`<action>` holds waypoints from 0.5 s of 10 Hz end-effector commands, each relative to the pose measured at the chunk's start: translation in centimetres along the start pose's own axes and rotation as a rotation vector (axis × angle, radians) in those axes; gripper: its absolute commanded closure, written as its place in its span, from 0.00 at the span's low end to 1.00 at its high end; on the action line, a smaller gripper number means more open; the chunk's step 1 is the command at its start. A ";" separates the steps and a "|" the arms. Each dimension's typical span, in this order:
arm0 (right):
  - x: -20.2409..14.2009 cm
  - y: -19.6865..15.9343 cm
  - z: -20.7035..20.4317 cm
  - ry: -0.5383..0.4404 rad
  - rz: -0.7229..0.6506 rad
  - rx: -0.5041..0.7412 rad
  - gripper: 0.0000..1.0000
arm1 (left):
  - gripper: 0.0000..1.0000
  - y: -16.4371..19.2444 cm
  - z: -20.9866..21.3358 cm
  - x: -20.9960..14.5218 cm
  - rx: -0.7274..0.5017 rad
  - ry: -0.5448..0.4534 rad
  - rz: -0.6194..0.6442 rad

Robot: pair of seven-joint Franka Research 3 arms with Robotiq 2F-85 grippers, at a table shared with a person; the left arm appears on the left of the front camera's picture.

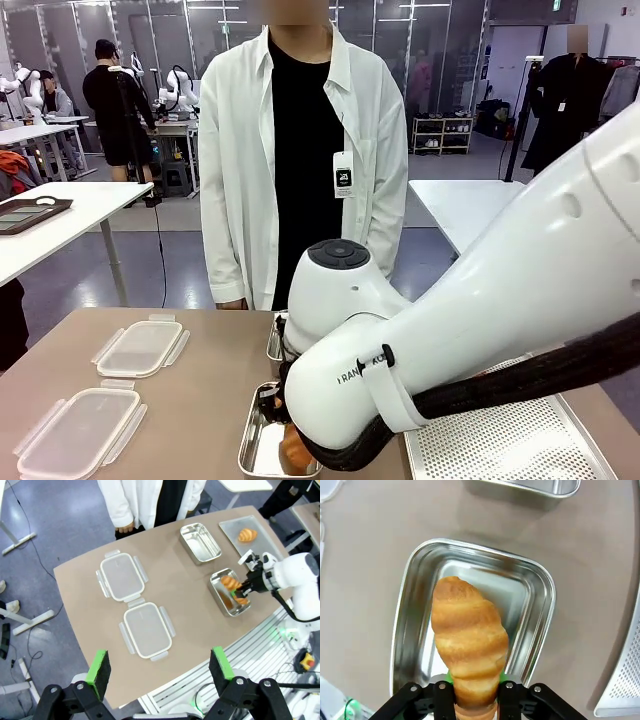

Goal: Place the bread into the airtight container.
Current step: Pick up a Butter Roll and place it into an empty Airtight Container.

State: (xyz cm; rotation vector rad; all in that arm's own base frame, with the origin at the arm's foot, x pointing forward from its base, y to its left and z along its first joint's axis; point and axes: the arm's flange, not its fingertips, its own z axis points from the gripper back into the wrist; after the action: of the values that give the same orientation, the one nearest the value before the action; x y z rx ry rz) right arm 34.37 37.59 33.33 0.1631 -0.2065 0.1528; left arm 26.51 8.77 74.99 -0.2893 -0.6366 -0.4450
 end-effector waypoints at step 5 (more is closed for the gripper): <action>0.8 3.0 -0.1 -0.063 -0.018 -0.009 0.00 | 0.00 -0.1 0.1 0.0 -0.006 -0.002 -0.013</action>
State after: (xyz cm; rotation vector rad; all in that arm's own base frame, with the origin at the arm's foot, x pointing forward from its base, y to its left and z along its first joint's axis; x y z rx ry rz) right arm 34.49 39.83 34.34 0.1768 -0.2357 0.1703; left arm 26.51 8.77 74.99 -0.2893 -0.6366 -0.4449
